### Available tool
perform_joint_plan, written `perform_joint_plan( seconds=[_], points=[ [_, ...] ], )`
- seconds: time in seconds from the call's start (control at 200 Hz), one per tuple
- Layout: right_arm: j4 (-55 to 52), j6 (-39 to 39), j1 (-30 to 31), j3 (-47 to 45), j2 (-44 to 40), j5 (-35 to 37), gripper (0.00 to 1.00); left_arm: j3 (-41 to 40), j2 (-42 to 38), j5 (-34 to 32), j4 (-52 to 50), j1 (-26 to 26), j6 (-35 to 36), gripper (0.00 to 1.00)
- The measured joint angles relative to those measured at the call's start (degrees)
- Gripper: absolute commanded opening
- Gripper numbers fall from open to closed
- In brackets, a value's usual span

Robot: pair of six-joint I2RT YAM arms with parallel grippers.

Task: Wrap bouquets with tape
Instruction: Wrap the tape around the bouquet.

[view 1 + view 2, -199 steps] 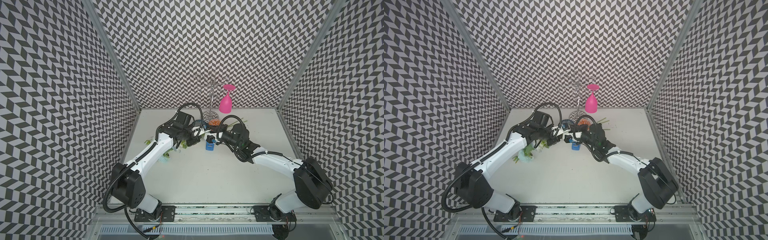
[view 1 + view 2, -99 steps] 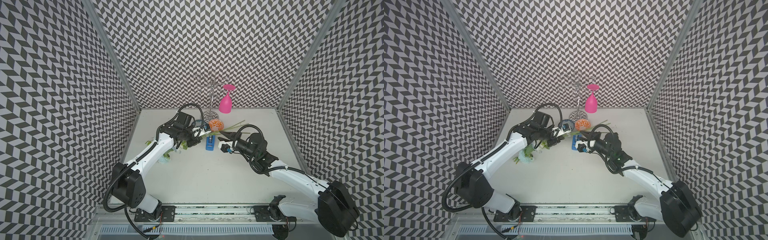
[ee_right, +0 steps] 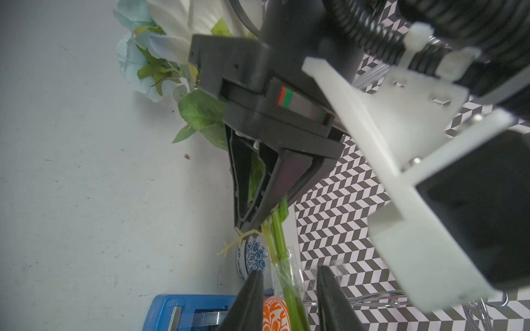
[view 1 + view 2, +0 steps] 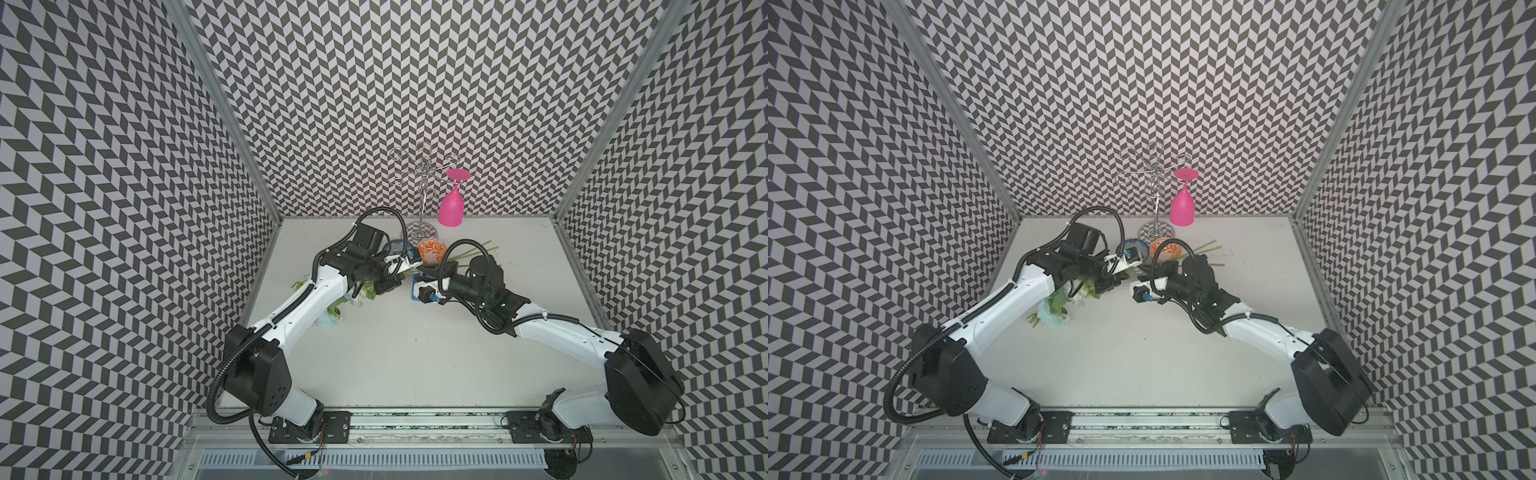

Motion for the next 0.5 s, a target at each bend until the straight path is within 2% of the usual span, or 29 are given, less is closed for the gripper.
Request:
perform_joint_plan(
  seconds=[0.19,0.501],
  points=[
    [-5.75,-0.83,0.0,5.75,4.22,2.62,0.33,0.02,0.0,0.0,0.0,0.02,0.0,0.0],
    [-12.57,-3.45,1.44,9.09,5.81,8.17,0.28,0.02,0.17,-0.04,-0.9,0.17,0.07,0.0]
  ],
)
